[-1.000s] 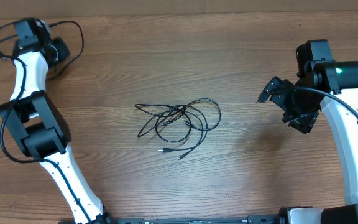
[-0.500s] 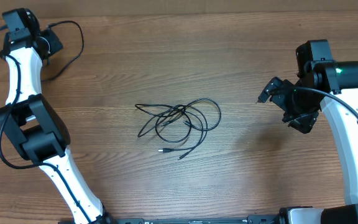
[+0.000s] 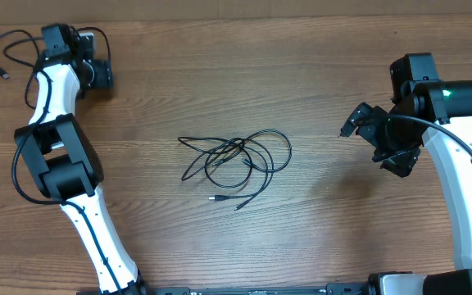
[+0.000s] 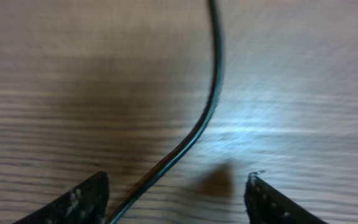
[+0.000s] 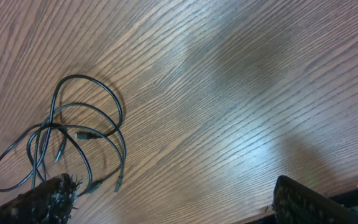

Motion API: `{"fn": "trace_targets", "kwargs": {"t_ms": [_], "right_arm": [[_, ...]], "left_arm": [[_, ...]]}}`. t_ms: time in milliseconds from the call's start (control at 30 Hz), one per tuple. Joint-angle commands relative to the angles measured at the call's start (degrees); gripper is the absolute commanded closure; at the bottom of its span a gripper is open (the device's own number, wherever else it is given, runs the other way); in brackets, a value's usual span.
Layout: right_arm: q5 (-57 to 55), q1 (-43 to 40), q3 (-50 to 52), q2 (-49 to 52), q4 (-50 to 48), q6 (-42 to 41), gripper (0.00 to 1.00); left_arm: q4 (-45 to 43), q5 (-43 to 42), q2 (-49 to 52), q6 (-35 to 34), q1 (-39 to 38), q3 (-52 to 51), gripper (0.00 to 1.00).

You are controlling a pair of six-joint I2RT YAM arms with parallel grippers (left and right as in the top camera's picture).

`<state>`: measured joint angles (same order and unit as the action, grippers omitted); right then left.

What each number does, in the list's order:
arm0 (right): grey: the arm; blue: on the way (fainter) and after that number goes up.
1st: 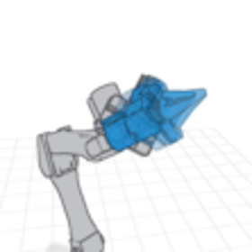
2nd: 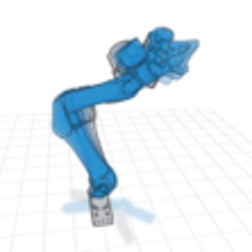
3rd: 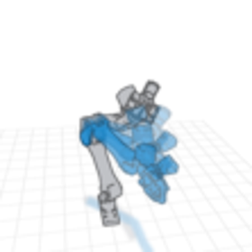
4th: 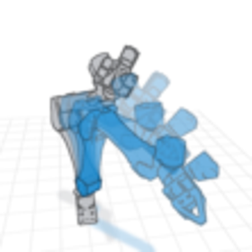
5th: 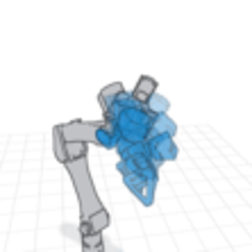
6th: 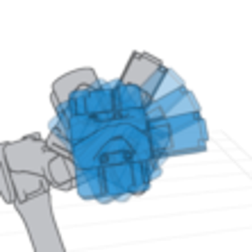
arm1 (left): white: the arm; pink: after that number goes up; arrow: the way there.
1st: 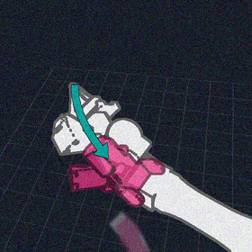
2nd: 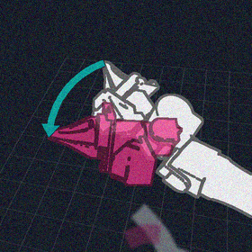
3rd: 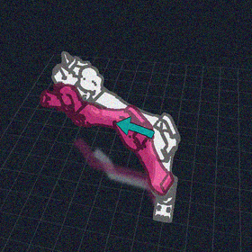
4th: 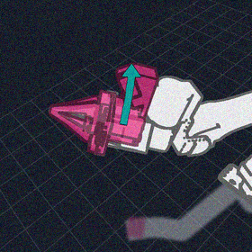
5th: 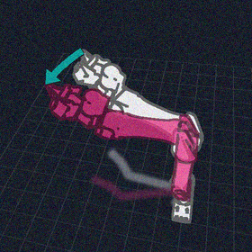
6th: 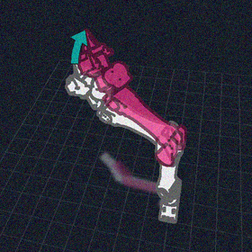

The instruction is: Untangle cables

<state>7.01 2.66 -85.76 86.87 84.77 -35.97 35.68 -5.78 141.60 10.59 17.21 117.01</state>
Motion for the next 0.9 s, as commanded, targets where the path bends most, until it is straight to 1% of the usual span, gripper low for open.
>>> {"fn": "trace_targets", "kwargs": {"t_ms": [0, 33, 100, 167, 300, 333, 367, 400, 433, 533, 600, 667, 733, 800, 867], "right_arm": [[-0.92, -0.11, 0.22, 0.04, -0.09, 0.48, 0.0], [-0.92, -0.11, 0.22, 0.04, -0.07, 0.48, 0.0], [-0.92, -0.11, 0.22, 0.04, -0.04, 0.48, 0.0], [-0.92, -0.11, 0.22, 0.04, -0.04, 0.48, 0.0], [-0.92, -0.11, 0.22, 0.04, -0.04, 0.48, 0.0], [-0.9, -0.11, 0.22, 0.04, -0.02, 0.48, 0.0], [-0.9, -0.11, 0.22, 0.04, 0.0, 0.48, 0.0], [-0.9, -0.11, 0.22, 0.04, 0.0, 0.48, 0.0], [-0.9, -0.11, 0.22, 0.04, 0.0, 0.48, 0.0], [-0.9, -0.11, 0.22, 0.04, 0.0, 0.5, 0.0], [-0.92, -0.11, 0.22, 0.04, 0.11, 0.55, 0.0], [-0.94, -0.11, 0.22, 0.04, 0.42, 0.61, 0.0], [-0.94, -0.11, 0.22, 0.04, 0.59, 0.74, 0.0], [-0.94, -0.11, 0.22, 0.04, 0.68, 0.74, 0.0], [-0.94, -0.11, 0.22, 0.04, 0.66, 0.96, 0.0]], "left_arm": [[0.26, 4.07, 1.4, 3.98, 0.35, -0.39, 0.35], [0.33, 4.33, 1.55, 4.46, 0.5, -0.42, 0.36], [0.31, 4.26, 1.55, 4.46, 0.92, -0.52, 0.44], [0.46, 4.28, 1.55, 4.46, 1.33, -0.61, 0.58], [0.96, 4.28, 1.6, 4.46, 2.03, -1.81, 0.78], [0.92, 4.26, 1.6, 4.44, 2.12, -2.32, 0.84], [0.74, 4.0, 1.6, 4.39, 2.16, -2.78, 0.93], [0.57, 3.61, 1.6, 4.07, 2.16, -3.15, 0.96], [0.24, 3.32, 1.6, 2.43, 2.19, -3.32, 0.96], [-1.33, 1.92, 1.44, -6.12, 2.27, -2.69, 0.96], [-1.79, -1.49, 1.38, -9.01, 2.34, -1.05, 0.96], [-2.12, -3.85, 1.31, -12.66, 2.34, 1.29, 0.96], [-2.67, -5.79, 1.31, -18.23, 2.38, 4.42, 0.96], [-3.17, -6.93, 1.31, -23.78, 2.47, 7.87, 0.96], [-3.37, -6.97, 1.31, -27.26, 2.58, 10.75, 0.96]]}}
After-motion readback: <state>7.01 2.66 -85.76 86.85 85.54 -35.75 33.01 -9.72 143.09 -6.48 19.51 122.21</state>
